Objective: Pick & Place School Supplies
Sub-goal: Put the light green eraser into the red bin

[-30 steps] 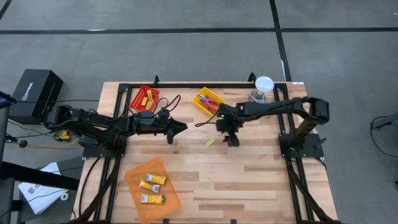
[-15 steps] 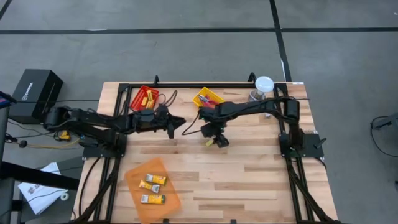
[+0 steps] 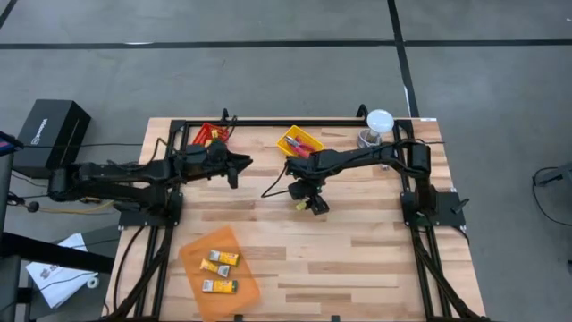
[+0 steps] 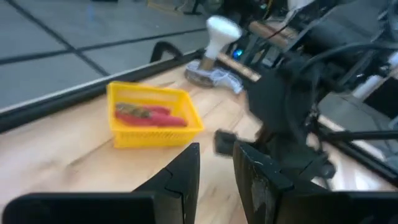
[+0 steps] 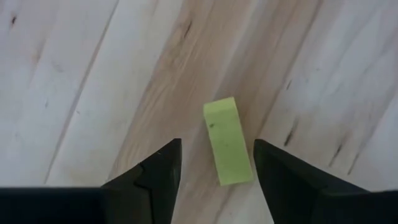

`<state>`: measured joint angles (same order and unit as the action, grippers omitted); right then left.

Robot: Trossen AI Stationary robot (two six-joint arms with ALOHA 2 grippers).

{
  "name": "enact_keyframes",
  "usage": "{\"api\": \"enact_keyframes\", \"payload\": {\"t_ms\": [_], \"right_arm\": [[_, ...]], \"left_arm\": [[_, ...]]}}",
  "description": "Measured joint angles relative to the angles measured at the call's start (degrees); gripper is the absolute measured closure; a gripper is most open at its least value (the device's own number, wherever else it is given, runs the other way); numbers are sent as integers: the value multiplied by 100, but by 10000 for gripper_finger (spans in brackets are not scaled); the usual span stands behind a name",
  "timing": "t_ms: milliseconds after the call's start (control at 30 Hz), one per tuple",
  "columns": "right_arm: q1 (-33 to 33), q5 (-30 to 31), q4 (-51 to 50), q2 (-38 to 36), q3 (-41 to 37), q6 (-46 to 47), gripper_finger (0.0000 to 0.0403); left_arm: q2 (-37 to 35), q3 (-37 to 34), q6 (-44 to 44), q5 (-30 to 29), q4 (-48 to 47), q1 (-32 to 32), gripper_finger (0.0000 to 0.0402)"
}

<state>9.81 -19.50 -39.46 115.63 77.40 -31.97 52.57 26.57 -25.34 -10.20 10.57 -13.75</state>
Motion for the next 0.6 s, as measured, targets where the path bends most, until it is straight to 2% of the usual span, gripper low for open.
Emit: {"api": "enact_keyframes", "payload": {"t_ms": [233, 600], "right_arm": [[51, 25, 388, 0, -274, 57, 215], [50, 95, 1178, -53, -814, 393, 216]], "left_arm": [[-467, -11, 306, -2, -464, -289, 309], [-497, -11, 566, 0, -486, -366, 309]]}}
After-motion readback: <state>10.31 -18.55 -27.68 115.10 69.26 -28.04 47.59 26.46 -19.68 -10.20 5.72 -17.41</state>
